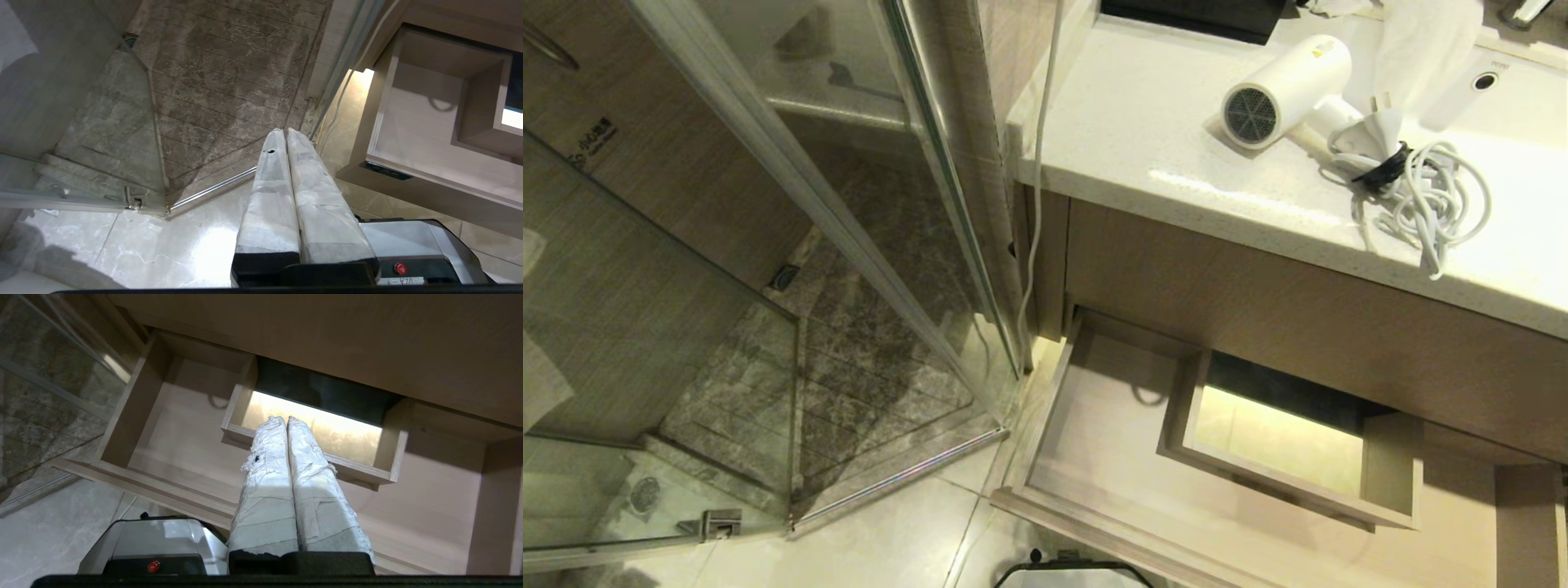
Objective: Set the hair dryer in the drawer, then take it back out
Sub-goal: Pick up the hairdryer
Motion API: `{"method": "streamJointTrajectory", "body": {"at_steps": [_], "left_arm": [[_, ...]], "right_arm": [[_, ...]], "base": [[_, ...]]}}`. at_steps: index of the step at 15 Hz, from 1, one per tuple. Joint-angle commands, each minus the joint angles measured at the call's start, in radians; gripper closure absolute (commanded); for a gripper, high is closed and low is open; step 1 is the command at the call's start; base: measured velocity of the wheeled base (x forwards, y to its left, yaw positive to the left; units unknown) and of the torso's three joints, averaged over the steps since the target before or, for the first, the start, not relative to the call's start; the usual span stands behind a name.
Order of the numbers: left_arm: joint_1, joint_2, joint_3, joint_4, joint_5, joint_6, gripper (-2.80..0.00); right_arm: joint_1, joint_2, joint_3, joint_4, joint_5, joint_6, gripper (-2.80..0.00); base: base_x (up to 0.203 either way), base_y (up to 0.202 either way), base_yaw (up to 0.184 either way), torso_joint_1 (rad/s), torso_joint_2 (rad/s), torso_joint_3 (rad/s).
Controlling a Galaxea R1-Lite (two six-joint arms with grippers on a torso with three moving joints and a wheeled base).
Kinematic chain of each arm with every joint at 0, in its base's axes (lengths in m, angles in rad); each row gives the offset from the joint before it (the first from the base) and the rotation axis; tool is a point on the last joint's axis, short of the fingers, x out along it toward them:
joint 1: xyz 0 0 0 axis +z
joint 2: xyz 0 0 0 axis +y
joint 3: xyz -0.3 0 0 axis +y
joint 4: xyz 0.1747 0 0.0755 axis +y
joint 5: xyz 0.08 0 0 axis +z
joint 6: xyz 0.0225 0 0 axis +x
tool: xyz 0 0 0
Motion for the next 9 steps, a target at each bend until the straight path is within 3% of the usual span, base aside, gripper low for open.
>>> {"method": "streamJointTrajectory", "body": {"at_steps": [1,7,9], "left_arm": [[0.0,0.0,0.0,0.0,0.0,0.0,0.0],[0.0,0.0,0.0,0.0,0.0,0.0,0.0],[0.0,0.0,0.0,0.0,0.0,0.0,0.0]], "right_arm": [[0.001,0.0,0.0,0.003,-0.001,-0.002,0.0],[0.001,0.001,0.0,0.004,0.007,-0.026,0.0],[0.001,0.001,0.0,0.004,0.007,-0.026,0.0]], "base": [[0.0,0.0,0.0,0.0,0.0,0.0],[0.0,0.0,0.0,0.0,0.0,0.0],[0.0,0.0,0.0,0.126,0.0,0.144]]}}
